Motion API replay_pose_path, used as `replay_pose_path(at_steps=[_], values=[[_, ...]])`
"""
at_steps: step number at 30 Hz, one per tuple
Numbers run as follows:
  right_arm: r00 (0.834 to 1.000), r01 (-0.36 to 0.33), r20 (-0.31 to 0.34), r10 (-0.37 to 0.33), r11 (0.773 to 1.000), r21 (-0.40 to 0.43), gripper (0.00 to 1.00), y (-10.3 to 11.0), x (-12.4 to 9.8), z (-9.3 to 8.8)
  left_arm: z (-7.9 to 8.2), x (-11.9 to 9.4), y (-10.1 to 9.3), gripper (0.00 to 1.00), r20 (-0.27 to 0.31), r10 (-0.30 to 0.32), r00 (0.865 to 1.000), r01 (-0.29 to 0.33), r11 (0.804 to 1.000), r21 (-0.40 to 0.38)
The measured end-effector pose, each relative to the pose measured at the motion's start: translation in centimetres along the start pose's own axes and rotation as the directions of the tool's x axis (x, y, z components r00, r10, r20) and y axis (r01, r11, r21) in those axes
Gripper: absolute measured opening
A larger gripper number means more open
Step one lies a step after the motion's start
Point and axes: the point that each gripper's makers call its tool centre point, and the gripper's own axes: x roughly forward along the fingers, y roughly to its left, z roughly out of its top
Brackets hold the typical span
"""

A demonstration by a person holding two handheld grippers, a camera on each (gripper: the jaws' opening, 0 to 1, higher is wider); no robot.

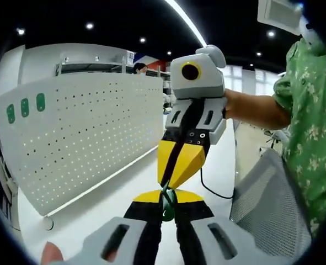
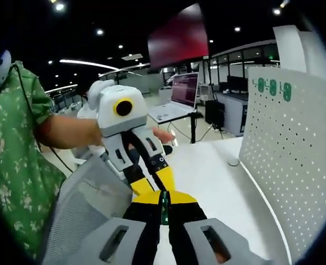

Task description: Insert the hook assembly into the mounting plate slot until the hook locks in place.

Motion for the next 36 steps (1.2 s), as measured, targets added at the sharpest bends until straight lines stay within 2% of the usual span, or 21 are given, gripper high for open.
replay_pose_path(at_steps=[14,17,22,25,31,36], values=[[1.0,-0.003,0.002,0.003,1.0,0.006,0.02,0.4,0.1,0.3,0.1,-0.4,0.2,0.03,0.03,0.024,0.999,-0.023,0.999,-0.024],[1.0,0.004,0.022,-0.005,1.0,0.029,0.02,0.3,0.0,0.6,0.1,-0.6,0.3,0.03,0.046,0.035,0.998,-0.034,0.999,-0.038],[0.996,0.057,0.06,-0.062,0.996,0.074,0.05,-0.8,-0.8,0.8,0.2,-0.8,0.8,0.03,0.074,0.075,0.994,-0.07,0.995,-0.068],[0.991,0.101,0.076,-0.109,0.989,0.111,0.05,-1.8,-1.2,0.7,0.5,-0.9,1.4,0.03,0.111,0.109,0.988,-0.099,0.991,-0.093],[0.974,0.172,0.112,-0.198,0.964,0.202,0.07,-3.7,-2.0,0.6,1.1,-1.0,2.4,0.03,0.148,0.167,0.975,-0.15,0.981,-0.12],[0.958,0.208,0.135,-0.253,0.937,0.28,0.1,-4.9,-2.4,0.7,2.6,-1.1,4.0,0.03,0.22,0.261,0.94,-0.226,0.959,-0.169]])
